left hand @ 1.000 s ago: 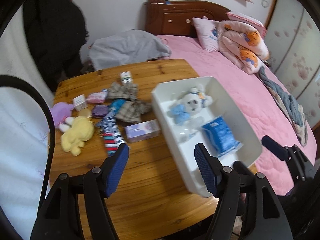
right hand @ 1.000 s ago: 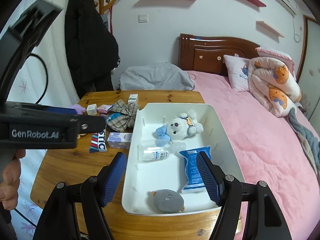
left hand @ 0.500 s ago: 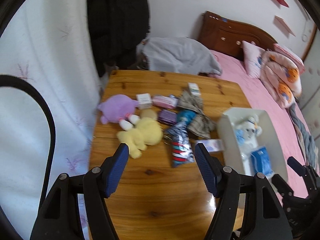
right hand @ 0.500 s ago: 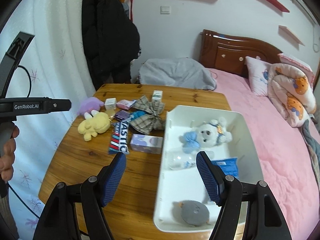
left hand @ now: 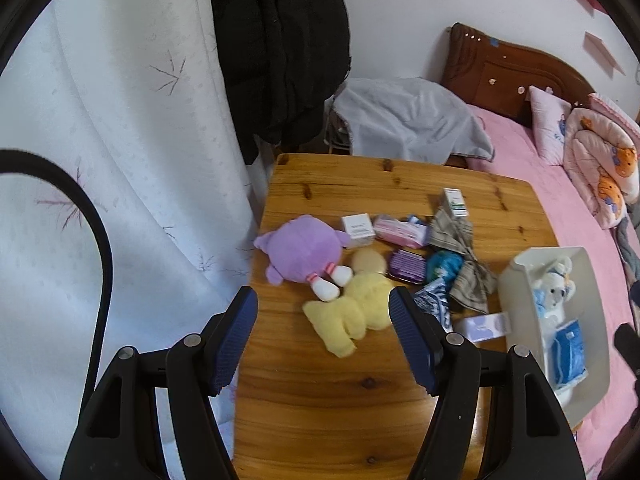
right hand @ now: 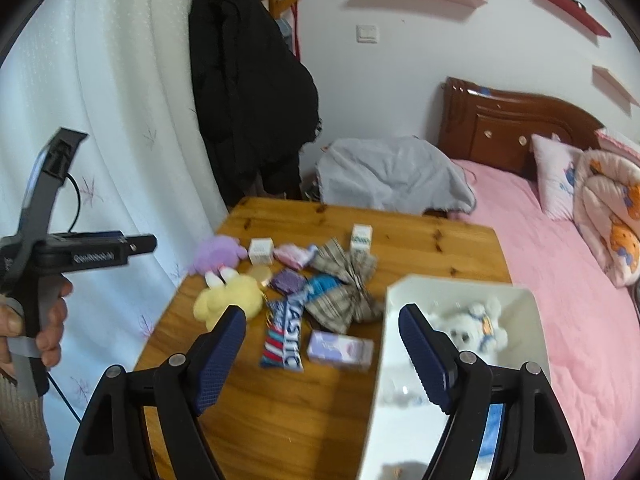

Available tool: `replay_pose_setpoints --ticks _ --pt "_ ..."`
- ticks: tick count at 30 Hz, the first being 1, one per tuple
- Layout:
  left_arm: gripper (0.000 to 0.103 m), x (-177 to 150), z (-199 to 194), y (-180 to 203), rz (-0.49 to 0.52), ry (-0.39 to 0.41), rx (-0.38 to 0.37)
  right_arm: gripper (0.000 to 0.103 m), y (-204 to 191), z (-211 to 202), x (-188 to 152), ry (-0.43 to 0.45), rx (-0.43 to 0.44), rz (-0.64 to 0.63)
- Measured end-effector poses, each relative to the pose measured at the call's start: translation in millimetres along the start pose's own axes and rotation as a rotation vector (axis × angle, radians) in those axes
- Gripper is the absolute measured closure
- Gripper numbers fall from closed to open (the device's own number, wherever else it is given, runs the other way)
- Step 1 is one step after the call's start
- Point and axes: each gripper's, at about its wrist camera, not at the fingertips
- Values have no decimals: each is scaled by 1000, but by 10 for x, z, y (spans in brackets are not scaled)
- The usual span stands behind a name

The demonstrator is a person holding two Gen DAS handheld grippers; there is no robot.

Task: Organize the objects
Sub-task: 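Withdraw both tools from the tray toward the table items, then grasp the purple plush with the left tool while the right tool grasps the yellow plush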

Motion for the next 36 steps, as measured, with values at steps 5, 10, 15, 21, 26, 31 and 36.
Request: replay_pose_setpoints --ticks 5,10,15,21,26,31,36 --pt "31 148 142 -134 4 -36 8 23 -178 139 275 -2 45 -6" --pt "31 269 293 -235 -3 -73 8 23 -405 299 564 -17 113 -15" --pt "31 404 532 -396 -46 -123 -7 21 -651 474 781 -27 151 -41" --pt "31 497 1009 -522 -89 -204 -6 21 -924 890 831 -110 201 -113" --pt "31 474 1453 -619 -164 -285 -38 21 -1025 1379 667 -210 204 -118" --pt "31 454 1722 -722 -260 -304 -107 21 -952 1980 448 -354 251 -41" --pt "31 463 1896 -740 -285 -293 -128 21 -928 2405 225 -444 257 3"
Point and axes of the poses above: each gripper's, at about its wrist camera, not at the fingertips, and z roughly the way its jaws point, y to its right, x to its top, and after that the axes turned 11 degrees about z, right-handed
